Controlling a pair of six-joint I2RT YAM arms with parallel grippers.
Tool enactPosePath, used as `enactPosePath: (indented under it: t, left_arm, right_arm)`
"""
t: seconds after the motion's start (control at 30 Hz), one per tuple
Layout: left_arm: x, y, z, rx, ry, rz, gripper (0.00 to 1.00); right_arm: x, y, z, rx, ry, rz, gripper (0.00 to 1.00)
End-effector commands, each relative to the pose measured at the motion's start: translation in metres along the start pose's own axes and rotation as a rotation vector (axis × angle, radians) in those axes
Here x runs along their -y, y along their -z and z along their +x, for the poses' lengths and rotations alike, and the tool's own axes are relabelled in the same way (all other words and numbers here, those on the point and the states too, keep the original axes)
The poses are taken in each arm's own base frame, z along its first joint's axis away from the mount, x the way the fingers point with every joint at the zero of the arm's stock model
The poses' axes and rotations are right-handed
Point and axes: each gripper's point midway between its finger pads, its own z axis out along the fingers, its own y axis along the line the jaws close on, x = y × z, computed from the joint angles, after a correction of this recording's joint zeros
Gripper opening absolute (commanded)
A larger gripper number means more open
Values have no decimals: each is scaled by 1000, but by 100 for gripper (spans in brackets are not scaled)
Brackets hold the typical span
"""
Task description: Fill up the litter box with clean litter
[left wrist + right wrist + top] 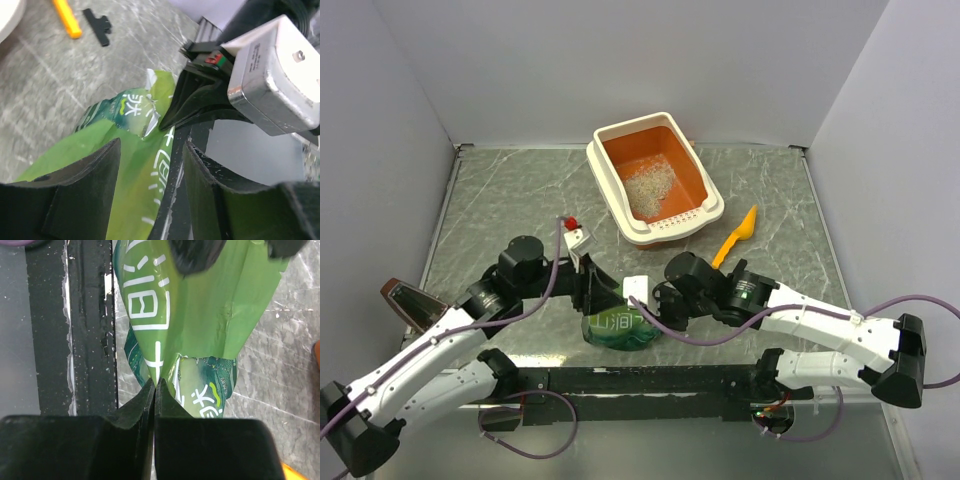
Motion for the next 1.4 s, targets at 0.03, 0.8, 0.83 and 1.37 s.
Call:
enactPosePath:
  t: [0.03, 0.8, 0.83, 1.37]
  left_arm:
    - [20, -14, 0, -6, -155, 164, 57]
    - [-2, -41, 88, -230, -320, -89, 55]
    - [-2, -41, 91, -236, -327, -102, 54]
    - [1, -51, 112, -318, -356, -72, 49]
  right_arm:
    - [-2, 12, -28, 132, 26, -6, 0]
    - [7, 16, -24, 157, -41, 37, 0]
    - [8, 16, -22, 153, -47, 41, 0]
    - [6, 40, -3, 184, -150, 114, 0]
